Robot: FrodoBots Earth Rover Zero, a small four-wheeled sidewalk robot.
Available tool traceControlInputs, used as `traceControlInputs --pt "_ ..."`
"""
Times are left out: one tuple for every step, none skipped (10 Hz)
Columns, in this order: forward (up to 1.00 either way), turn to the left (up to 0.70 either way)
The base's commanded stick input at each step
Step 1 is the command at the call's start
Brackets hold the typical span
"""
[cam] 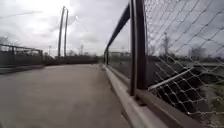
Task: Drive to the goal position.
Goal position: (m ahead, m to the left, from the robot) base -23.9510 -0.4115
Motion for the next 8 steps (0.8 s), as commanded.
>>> traceControlInputs --pt "0.70 0.35" --pt "0.70 0.35" --pt "0.70 0.35" --pt "0.70 0.35" --pt "0.69 0.34" --pt "0.68 0.34" --pt "0.68 0.34" --pt "0.68 0.34"
